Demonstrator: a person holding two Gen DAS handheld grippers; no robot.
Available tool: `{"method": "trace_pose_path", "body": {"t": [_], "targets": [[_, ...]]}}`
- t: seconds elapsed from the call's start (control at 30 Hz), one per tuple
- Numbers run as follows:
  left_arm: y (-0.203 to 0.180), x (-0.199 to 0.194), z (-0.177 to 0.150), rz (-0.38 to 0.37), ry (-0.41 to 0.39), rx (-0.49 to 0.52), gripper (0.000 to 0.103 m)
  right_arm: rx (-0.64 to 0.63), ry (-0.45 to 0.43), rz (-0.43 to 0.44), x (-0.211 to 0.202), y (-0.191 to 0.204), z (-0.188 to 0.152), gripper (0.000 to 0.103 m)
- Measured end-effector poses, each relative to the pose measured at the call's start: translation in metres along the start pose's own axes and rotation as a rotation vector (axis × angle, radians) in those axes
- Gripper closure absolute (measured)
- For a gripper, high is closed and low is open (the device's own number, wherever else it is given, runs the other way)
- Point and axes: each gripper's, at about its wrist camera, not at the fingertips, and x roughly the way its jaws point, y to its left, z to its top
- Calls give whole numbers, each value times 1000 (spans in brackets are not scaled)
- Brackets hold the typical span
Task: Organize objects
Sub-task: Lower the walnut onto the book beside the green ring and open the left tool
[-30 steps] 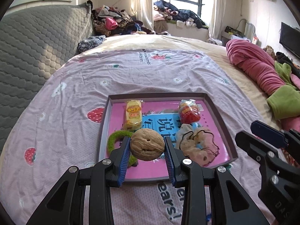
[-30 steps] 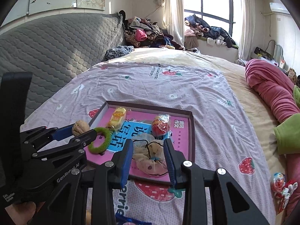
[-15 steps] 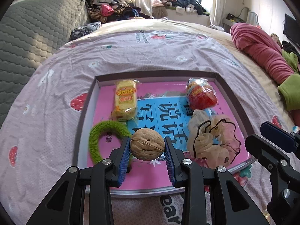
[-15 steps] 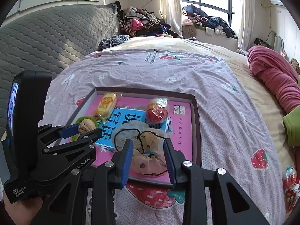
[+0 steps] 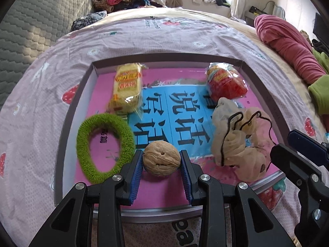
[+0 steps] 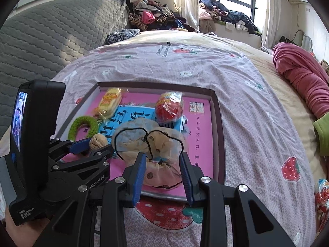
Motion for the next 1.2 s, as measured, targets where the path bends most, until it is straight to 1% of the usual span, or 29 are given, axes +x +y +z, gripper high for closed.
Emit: {"method": "trace_pose_path", "body": {"t": [0.33,0.53,0.57,0.67,0.7,0.73,0.9,0.97,1.0,1.07,1.1,1.13,1.2], "targets": [[1,2,0,4,21,2,66,2,17,-3,4,0,-2,69],[2,0,0,17,21,-2,66,2,24,-7,3,-1,-3,69],[2,1,-1,17,22,-2,65,2,22,-7,3,-1,-3,69],[5,1,-1,27,24,-7,56,0,21,-9,2,-1,-4,69],[6,1,-1,27,26,-11,50,-1,24,-9,2,-1,-4,69],[7,2,-1,26,29,-10,47,1,26,-8,2,-1,-4,69],[8,-1,-3,23,28,-11,41,6,23,-14,-2,-1,-5,69],[8,-3,-4,19,27,-13,41,10,21,-17,-5,-2,-5,68],[8,-5,-4,20,26,-15,39,11,21,-18,-6,-2,-5,67],[9,-9,-4,19,20,-18,30,15,18,-21,-9,-3,-5,62],[9,-12,-4,19,16,-19,27,19,19,-21,-11,-4,-5,56],[9,-15,-4,18,12,-19,27,25,19,-20,-13,-5,-5,49],[8,-21,-4,23,7,-15,27,33,18,-18,-18,-6,-5,40]]}}
